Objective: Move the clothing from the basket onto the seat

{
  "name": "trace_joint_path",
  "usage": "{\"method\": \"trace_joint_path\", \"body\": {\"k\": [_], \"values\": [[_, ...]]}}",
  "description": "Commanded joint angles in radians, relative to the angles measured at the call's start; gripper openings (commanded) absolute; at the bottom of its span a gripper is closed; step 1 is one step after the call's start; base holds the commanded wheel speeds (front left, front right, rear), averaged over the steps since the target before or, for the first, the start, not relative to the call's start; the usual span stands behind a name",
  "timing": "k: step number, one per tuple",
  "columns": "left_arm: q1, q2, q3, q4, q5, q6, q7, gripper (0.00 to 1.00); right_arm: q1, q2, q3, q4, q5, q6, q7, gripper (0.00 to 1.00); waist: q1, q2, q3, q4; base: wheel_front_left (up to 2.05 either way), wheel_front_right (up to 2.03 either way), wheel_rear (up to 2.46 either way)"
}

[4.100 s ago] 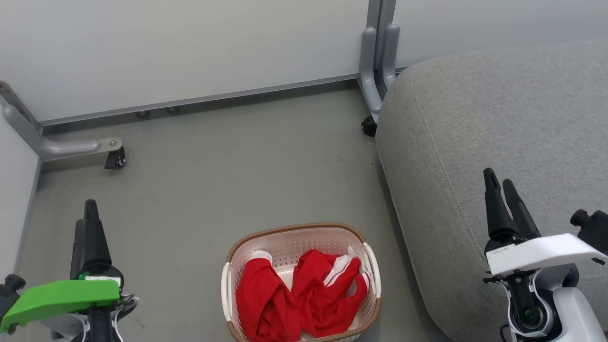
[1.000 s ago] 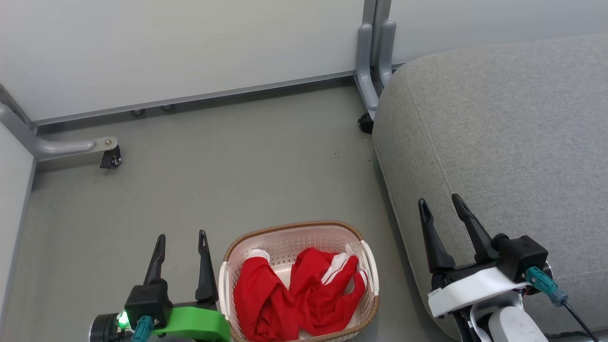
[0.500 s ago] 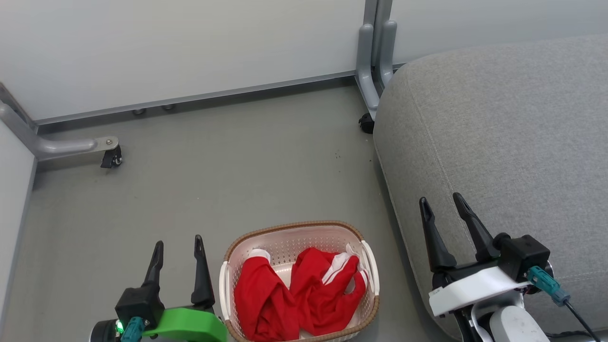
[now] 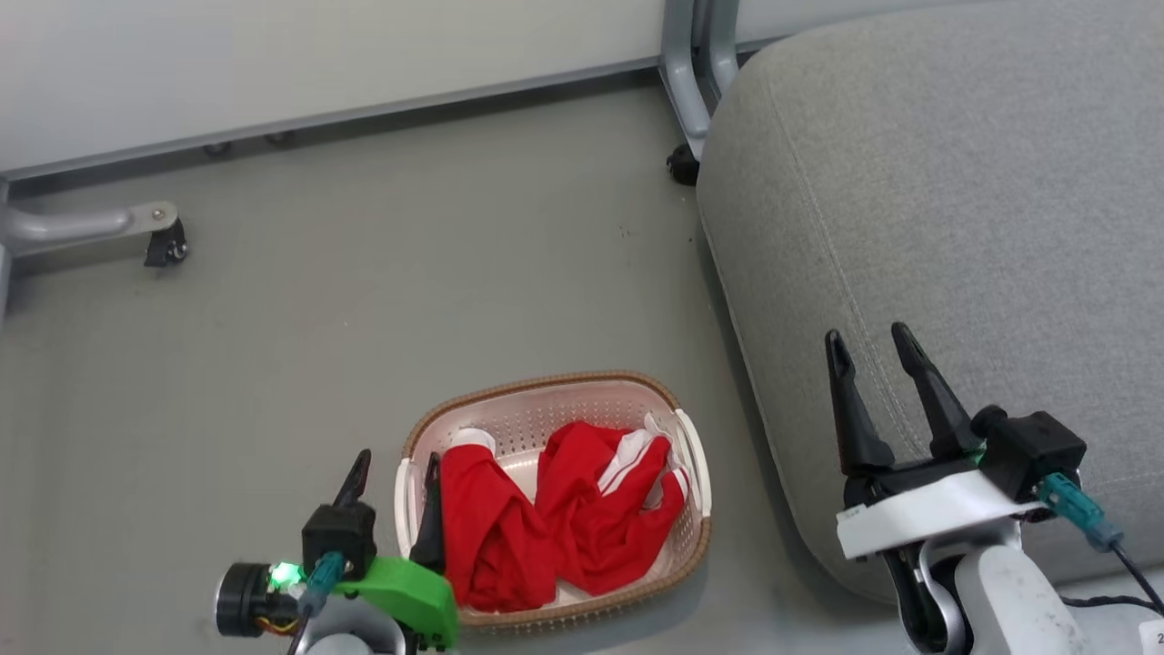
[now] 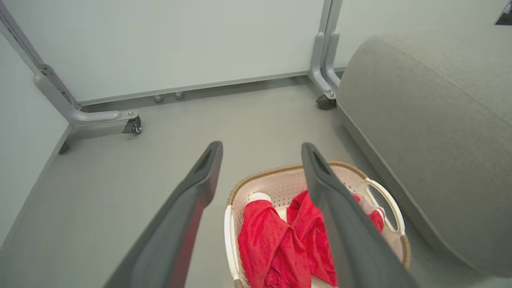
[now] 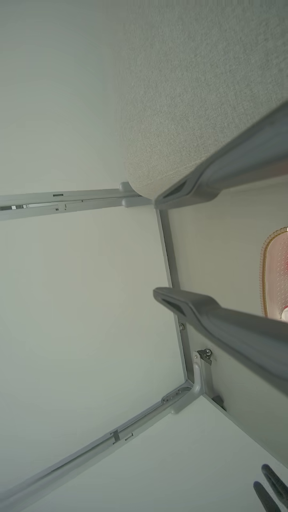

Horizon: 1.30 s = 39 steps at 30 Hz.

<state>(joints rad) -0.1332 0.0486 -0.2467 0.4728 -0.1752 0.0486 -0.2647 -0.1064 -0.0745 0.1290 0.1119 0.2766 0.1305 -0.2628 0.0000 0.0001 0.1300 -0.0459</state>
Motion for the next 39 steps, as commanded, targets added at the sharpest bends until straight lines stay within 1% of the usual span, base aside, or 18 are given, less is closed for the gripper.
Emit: {"method": "trace_joint_path", "body": {"k": [1, 3, 8, 10, 12, 13, 17, 21, 23, 28, 31, 33, 39], "values": [[-0.053, 0.008, -0.003, 0.031, 0.028, -0.006, 0.0, 1.0, -0.029, -0.001, -0.004, -0.01, 0.008, 0.0, -0.003, 1.0, 0.0, -0.0001, 0.123, -0.056, 0.0, 0.0, 0.0], [-0.107, 0.024, -0.012, 0.086, 0.064, -0.012, 0.0, 1.0, -0.052, 0.0, -0.001, -0.017, 0.013, 0.0, -0.003, 1.0, 0.0, -0.0001, 0.183, -0.078, 0.0, 0.0, 0.0], [-0.25, 0.072, -0.077, 0.229, 0.168, -0.037, 0.0, 1.0, -0.114, 0.008, 0.009, -0.029, 0.032, 0.0, -0.003, 1.0, 0.0, -0.0001, 0.322, -0.134, 0.0, 0.0, 0.0], [-0.324, 0.113, -0.136, 0.323, 0.239, -0.055, 0.0, 1.0, -0.144, 0.013, 0.028, -0.029, 0.041, 0.0, -0.003, 1.0, 0.0, -0.0001, 0.384, -0.164, 0.0, 0.0, 0.0], [-0.398, 0.139, -0.194, 0.398, 0.301, -0.076, 0.0, 1.0, -0.165, 0.017, 0.041, -0.032, 0.051, 0.0, -0.003, 1.0, 0.0, -0.0001, 0.432, -0.188, 0.0, 0.0, 0.0], [-0.434, 0.149, -0.223, 0.436, 0.329, -0.09, 0.0, 1.0, -0.173, 0.017, 0.045, -0.031, 0.057, 0.0, -0.003, 1.0, 0.0, -0.0001, 0.454, -0.2, 0.0, 0.0, 0.0], [-0.545, 0.189, -0.288, 0.561, 0.392, -0.128, 0.014, 1.0, -0.201, 0.023, 0.072, -0.022, 0.072, 0.0, -0.003, 1.0, 0.0, -0.0001, 0.525, -0.242, 0.0, 0.0, 0.0], [-0.631, 0.199, -0.342, 0.655, 0.426, -0.158, 0.043, 1.0, -0.214, 0.024, 0.091, -0.019, 0.108, 0.0, -0.003, 1.0, 0.0, -0.0001, 0.57, -0.275, 0.0, 0.0, 0.0], [-0.66, 0.202, -0.368, 0.689, 0.441, -0.165, 0.054, 1.0, -0.219, 0.025, 0.099, -0.02, 0.129, 0.0, -0.003, 1.0, 0.0, -0.0001, 0.586, -0.288, 0.0, 0.0, 0.0], [-0.72, 0.186, -0.423, 0.745, 0.47, -0.174, 0.077, 1.0, -0.226, 0.025, 0.116, -0.021, 0.159, 0.0, -0.003, 1.0, 0.0, -0.0001, 0.617, -0.306, 0.0, 0.0, 0.0], [-0.751, 0.195, -0.459, 0.762, 0.495, -0.175, 0.09, 1.0, -0.235, 0.025, 0.125, -0.024, 0.176, 0.0, -0.003, 1.0, 0.0, -0.0001, 0.635, -0.314, 0.0, 0.0, 0.0], [-0.768, 0.198, -0.475, 0.775, 0.508, -0.172, 0.112, 1.0, -0.238, 0.025, 0.13, -0.024, 0.17, 0.0, -0.003, 1.0, 0.0, -0.0001, 0.646, -0.319, 0.0, 0.0, 0.0], [-0.809, 0.222, -0.519, 0.798, 0.541, -0.168, 0.202, 1.0, -0.24, 0.024, 0.132, -0.02, 0.204, 0.0, -0.003, 1.0, 0.0, -0.0001, 0.674, -0.339, 0.0, 0.0, 0.0]]}}
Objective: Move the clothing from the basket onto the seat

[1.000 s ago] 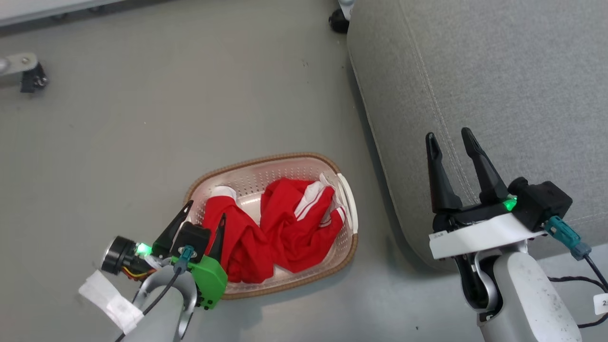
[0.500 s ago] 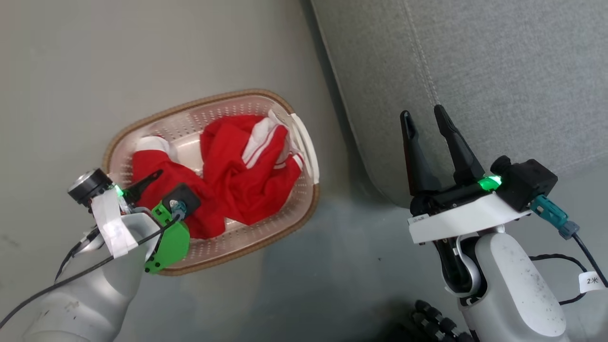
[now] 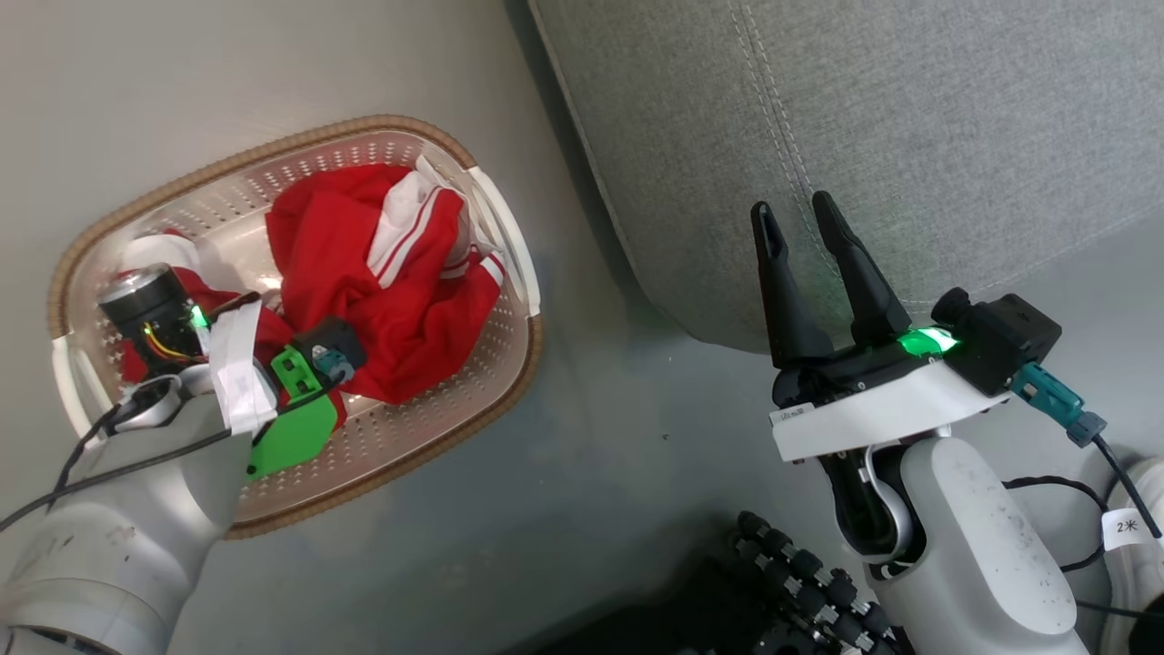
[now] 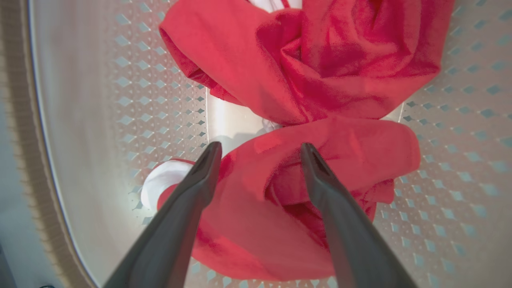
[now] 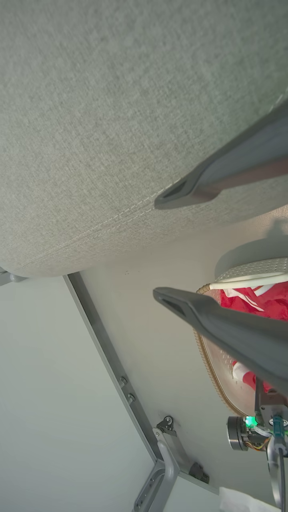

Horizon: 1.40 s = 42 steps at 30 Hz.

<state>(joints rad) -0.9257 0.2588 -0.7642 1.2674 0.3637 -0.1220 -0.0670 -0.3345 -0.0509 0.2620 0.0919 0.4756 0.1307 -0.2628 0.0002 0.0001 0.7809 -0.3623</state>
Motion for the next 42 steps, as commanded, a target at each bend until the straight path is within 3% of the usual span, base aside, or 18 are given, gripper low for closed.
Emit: {"method": "trace_joint_path", "body": {"k": [1, 14, 31, 38, 42], "values": [[-0.025, 0.015, -0.007, 0.006, 0.009, 0.01, 0.026, 1.0, -0.013, 0.001, -0.002, -0.001, 0.01, 0.0, -0.003, 1.0, -0.0002, -0.0001, 0.026, -0.025, 0.0, 0.0, 0.0], [-0.027, 0.03, -0.108, 0.021, -0.034, -0.007, 0.248, 1.0, -0.021, 0.0, 0.035, 0.008, 0.047, 0.0, -0.003, 1.0, -0.0002, -0.0001, 0.037, -0.047, 0.0, 0.0, 0.0], [-0.128, 0.108, -0.473, 0.021, -0.31, -0.006, 0.452, 1.0, -0.047, 0.001, 0.095, -0.017, 0.097, 0.0, -0.003, 1.0, -0.0002, -0.0001, 0.142, -0.116, 0.0, 0.0, 0.0], [-0.145, 0.093, -0.516, 0.022, -0.351, -0.006, 0.501, 1.0, -0.045, 0.0, 0.097, -0.019, 0.1, -0.001, -0.003, 1.0, -0.0002, -0.0001, 0.163, -0.121, 0.0, 0.0, 0.0], [-0.137, 0.083, -0.517, 0.022, -0.321, -0.006, 0.527, 1.0, -0.039, -0.001, 0.091, -0.02, 0.093, -0.001, -0.003, 1.0, -0.0002, -0.0001, 0.171, -0.119, 0.0, 0.0, 0.0]]}}
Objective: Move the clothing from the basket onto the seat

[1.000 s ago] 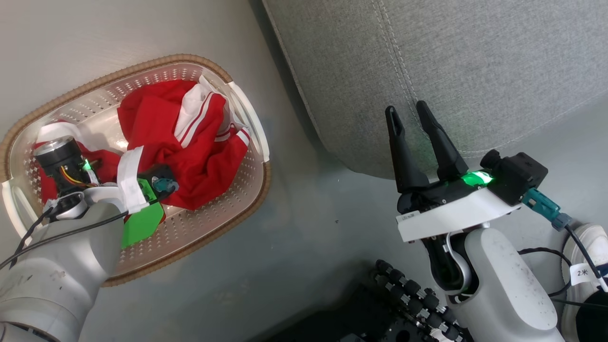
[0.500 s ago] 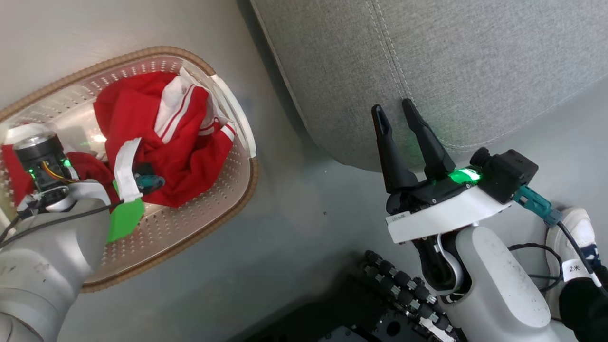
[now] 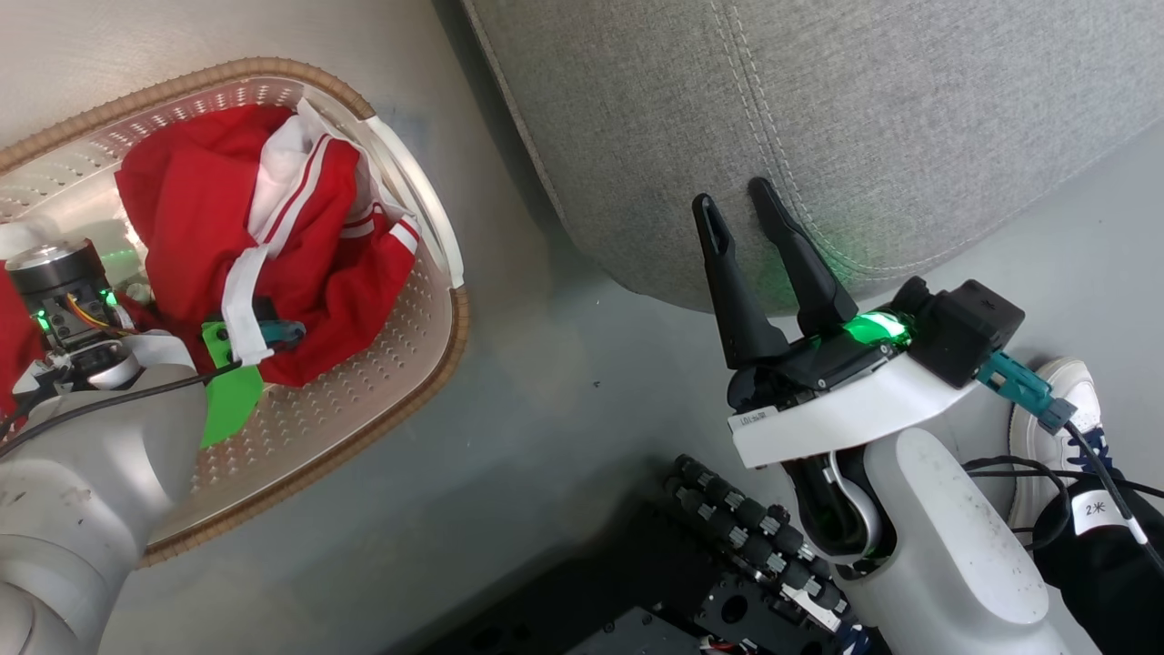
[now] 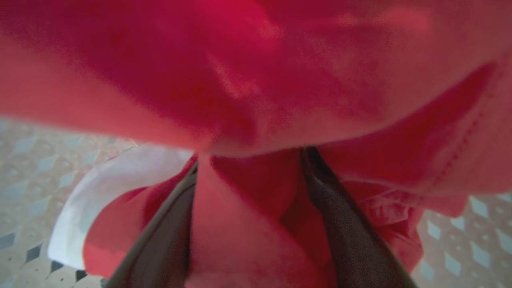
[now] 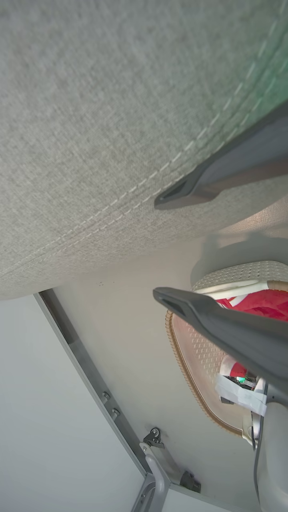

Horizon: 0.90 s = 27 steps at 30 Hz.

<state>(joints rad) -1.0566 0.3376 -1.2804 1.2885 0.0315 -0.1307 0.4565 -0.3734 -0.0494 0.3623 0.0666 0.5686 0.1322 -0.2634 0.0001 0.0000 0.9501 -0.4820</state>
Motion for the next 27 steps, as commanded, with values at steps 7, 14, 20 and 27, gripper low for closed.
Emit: {"method": "trace_joint_path", "body": {"k": [7, 14, 20, 27], "values": [[-0.001, 0.006, -0.001, 0.001, -0.015, 0.002, 0.092, 0.0, 0.009, -0.002, -0.012, -0.005, -0.013, -0.003, -0.001, 1.0, -0.0001, 0.0, 0.011, 0.005, 0.0, 0.0, 0.0], [0.012, 0.013, -0.001, -0.002, -0.019, 0.002, 0.104, 0.0, -0.005, -0.003, -0.005, 0.004, -0.021, -0.003, -0.001, 1.0, -0.0001, 0.0, 0.003, 0.001, 0.0, 0.0, 0.0], [0.012, 0.024, -0.001, -0.02, -0.067, 0.002, 0.078, 0.0, -0.025, -0.003, -0.002, 0.02, -0.029, -0.003, -0.001, 1.0, -0.0001, 0.0, -0.032, -0.012, 0.0, 0.0, 0.0], [-0.019, 0.003, -0.001, -0.066, -0.113, 0.002, 0.037, 0.0, -0.019, -0.002, -0.023, 0.047, -0.078, -0.002, -0.001, 1.0, -0.0001, 0.0, -0.126, 0.033, 0.0, 0.0, 0.0]]}}
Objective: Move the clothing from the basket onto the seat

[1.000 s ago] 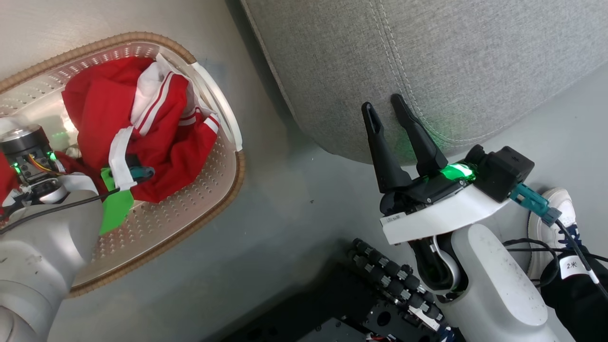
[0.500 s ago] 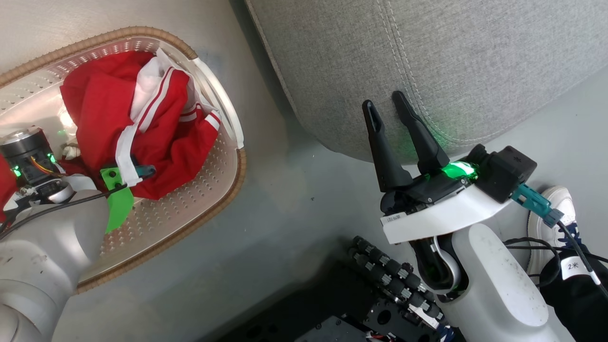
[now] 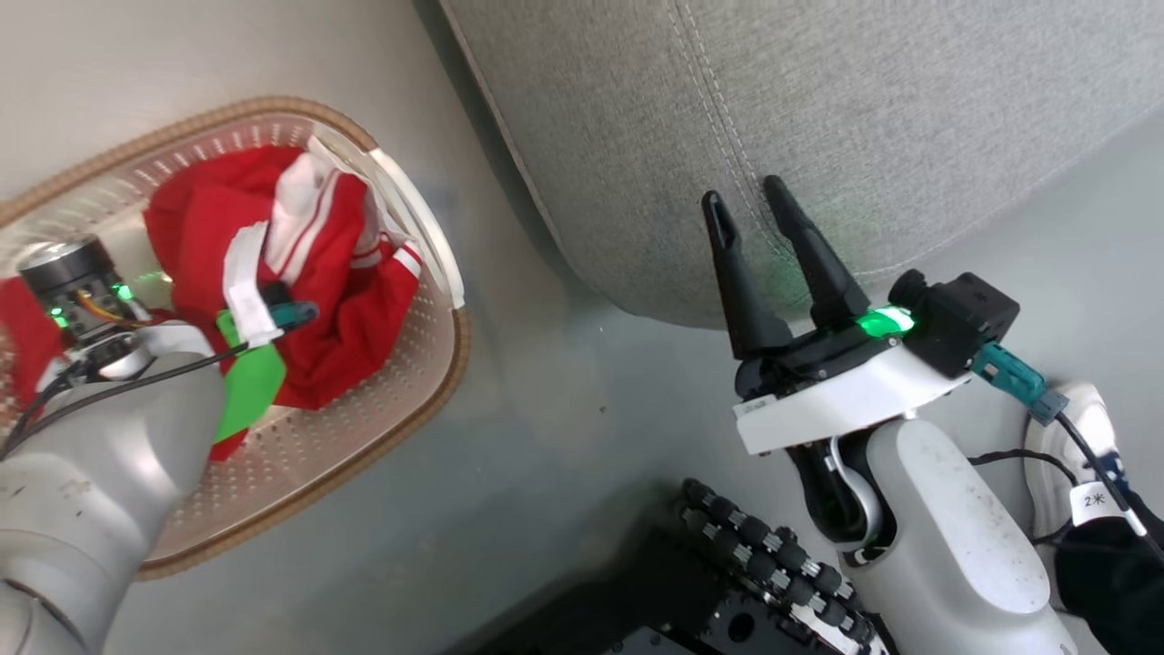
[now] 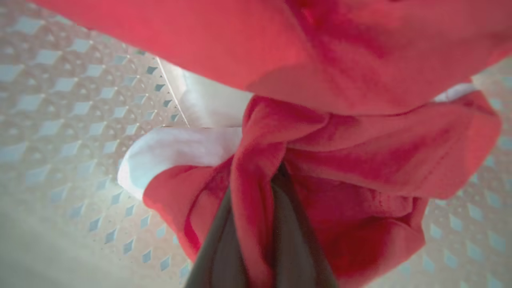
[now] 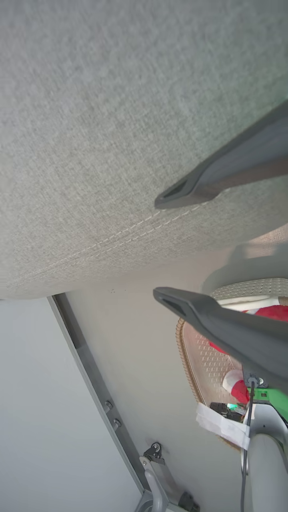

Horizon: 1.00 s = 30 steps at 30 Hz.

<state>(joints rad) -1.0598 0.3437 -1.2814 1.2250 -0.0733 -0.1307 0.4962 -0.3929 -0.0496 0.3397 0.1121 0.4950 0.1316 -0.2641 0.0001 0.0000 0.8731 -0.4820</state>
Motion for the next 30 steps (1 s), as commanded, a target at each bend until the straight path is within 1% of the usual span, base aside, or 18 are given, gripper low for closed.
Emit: {"method": "trace_joint_path", "body": {"k": [1, 6, 11, 15, 20, 24, 26, 28, 30], "values": [[-0.014, -0.01, 0.0, -0.011, -0.022, 0.002, -0.014, 0.0, 0.004, -0.002, -0.011, 0.006, -0.016, -0.002, -0.001, 1.0, -0.0001, 0.0, -0.069, 0.045, 0.0, 0.0, 0.0], [-0.008, -0.046, 0.0, -0.048, -0.13, 0.002, -0.08, 0.0, 0.027, -0.002, -0.042, 0.02, -0.067, -0.002, -0.001, 1.0, -0.0001, 0.0, -0.158, 0.102, 0.0, 0.0, 0.0], [-0.013, -0.078, 0.024, -0.059, -0.201, 0.007, -0.204, 0.0, 0.05, -0.003, -0.07, 0.028, -0.125, -0.002, -0.001, 1.0, -0.0001, 0.0, -0.257, 0.162, 0.0, 0.0, 0.0], [0.031, -0.105, 0.069, -0.052, -0.246, 0.046, -0.323, 0.0, 0.082, -0.002, -0.102, 0.034, -0.148, -0.002, -0.001, 1.0, -0.0001, 0.0, -0.333, 0.203, 0.0, 0.0, 0.0], [0.065, -0.139, 0.134, -0.054, -0.309, 0.104, -0.475, 0.0, 0.121, -0.003, -0.103, 0.05, -0.186, -0.002, -0.001, 1.0, -0.0001, 0.0, -0.424, 0.249, 0.0, 0.0, 0.0], [0.109, -0.166, 0.197, -0.062, -0.374, 0.145, -0.588, 0.0, 0.15, -0.003, -0.102, 0.053, -0.202, -0.002, -0.001, 1.0, -0.0001, 0.0, -0.495, 0.27, 0.0, 0.0, 0.0], [0.13, -0.176, 0.234, -0.071, -0.412, 0.159, -0.649, 0.0, 0.162, -0.003, -0.105, 0.055, -0.206, -0.002, -0.001, 1.0, -0.0001, 0.0, -0.529, 0.277, 0.0, 0.0, 0.0], [0.155, -0.191, 0.274, -0.083, -0.456, 0.164, -0.701, 0.0, 0.176, -0.002, -0.104, 0.058, -0.212, -0.002, -0.001, 1.0, -0.0001, 0.0, -0.561, 0.283, 0.0, 0.0, 0.0], [0.172, -0.196, 0.305, -0.105, -0.478, 0.174, -0.736, 0.0, 0.187, -0.004, -0.102, 0.059, -0.218, -0.002, -0.001, 1.0, -0.0001, 0.0, -0.588, 0.289, 0.0, 0.0, 0.0]]}}
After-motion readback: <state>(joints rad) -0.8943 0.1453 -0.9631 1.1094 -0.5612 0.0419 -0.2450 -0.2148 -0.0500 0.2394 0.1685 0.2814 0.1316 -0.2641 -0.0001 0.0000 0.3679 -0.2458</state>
